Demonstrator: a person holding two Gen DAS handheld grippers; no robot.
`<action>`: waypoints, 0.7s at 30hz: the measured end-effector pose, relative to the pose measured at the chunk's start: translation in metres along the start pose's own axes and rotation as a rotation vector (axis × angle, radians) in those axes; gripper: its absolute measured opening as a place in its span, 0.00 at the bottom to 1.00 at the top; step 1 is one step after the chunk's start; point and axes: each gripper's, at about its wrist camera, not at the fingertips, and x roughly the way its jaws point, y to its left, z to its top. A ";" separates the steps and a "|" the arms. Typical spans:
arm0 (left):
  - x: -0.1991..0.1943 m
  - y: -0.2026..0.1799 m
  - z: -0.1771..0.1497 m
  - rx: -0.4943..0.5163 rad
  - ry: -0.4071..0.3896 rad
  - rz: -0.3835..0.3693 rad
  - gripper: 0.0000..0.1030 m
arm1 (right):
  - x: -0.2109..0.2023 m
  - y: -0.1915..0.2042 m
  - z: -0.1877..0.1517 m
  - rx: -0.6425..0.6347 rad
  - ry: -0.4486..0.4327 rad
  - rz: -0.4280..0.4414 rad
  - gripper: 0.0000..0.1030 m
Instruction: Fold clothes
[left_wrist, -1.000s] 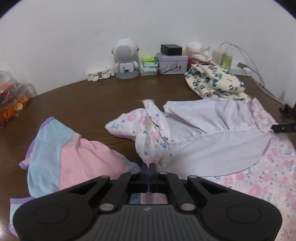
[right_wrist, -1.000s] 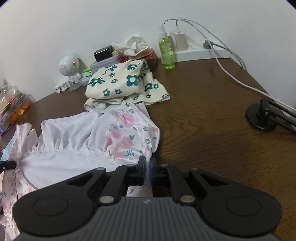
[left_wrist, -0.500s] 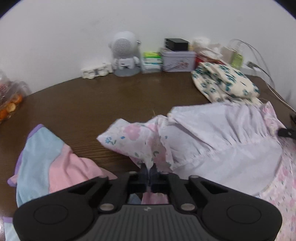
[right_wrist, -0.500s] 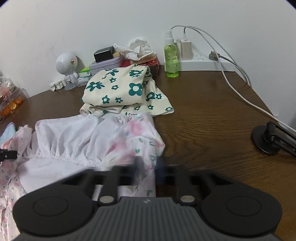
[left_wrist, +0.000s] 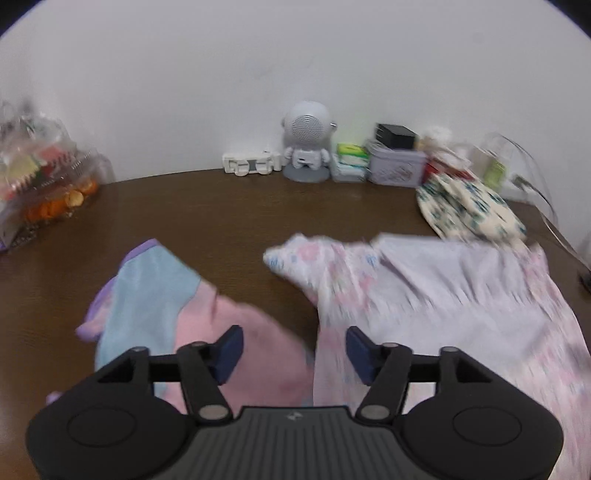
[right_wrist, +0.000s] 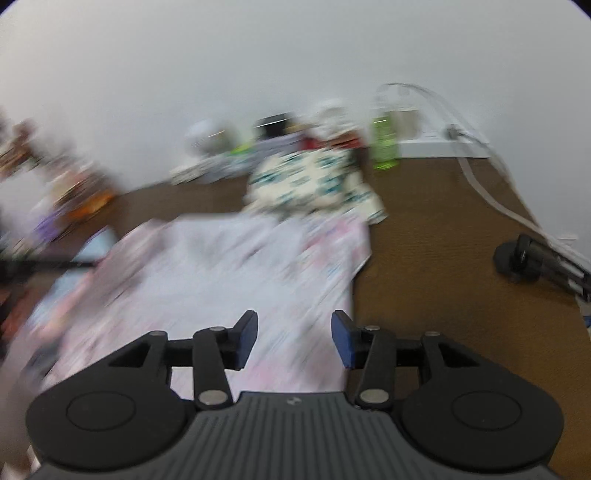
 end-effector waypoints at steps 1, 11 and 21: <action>-0.010 -0.008 -0.010 0.035 0.004 -0.026 0.60 | -0.013 0.009 -0.015 -0.028 0.029 0.027 0.44; -0.087 -0.103 -0.098 0.349 0.025 -0.303 0.53 | -0.040 0.066 -0.116 -0.101 0.239 0.149 0.31; -0.056 -0.162 -0.137 0.534 0.020 -0.171 0.45 | -0.063 0.062 -0.139 0.005 0.222 0.015 0.00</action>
